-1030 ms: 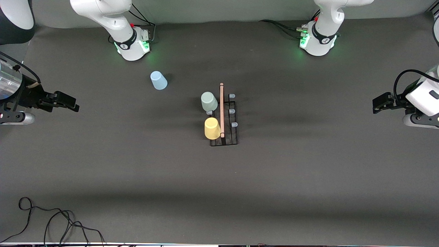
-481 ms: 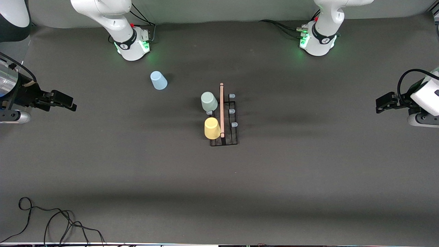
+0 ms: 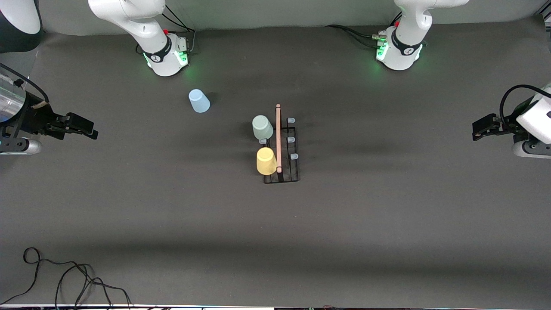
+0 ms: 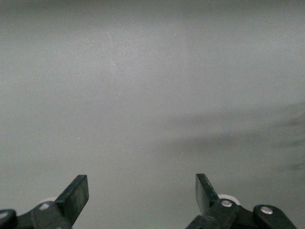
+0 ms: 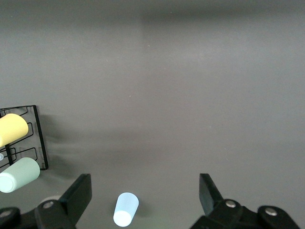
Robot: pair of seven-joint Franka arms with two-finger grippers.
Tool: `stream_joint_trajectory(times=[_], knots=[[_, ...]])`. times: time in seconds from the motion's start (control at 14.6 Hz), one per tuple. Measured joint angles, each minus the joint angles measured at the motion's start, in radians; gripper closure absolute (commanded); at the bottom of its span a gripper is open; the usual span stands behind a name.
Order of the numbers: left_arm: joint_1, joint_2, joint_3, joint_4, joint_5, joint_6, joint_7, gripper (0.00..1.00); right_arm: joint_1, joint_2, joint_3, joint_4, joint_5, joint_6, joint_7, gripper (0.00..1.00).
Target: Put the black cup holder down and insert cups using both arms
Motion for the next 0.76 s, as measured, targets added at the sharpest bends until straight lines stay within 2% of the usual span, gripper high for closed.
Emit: stream_joint_trajectory(times=[0.76], knots=[[0.001,0.0,0.0,0.0,0.0,-0.012,0.0,0.0,0.002,0.0,-0.001,-0.001,0.0,0.0,0.0,0.0]])
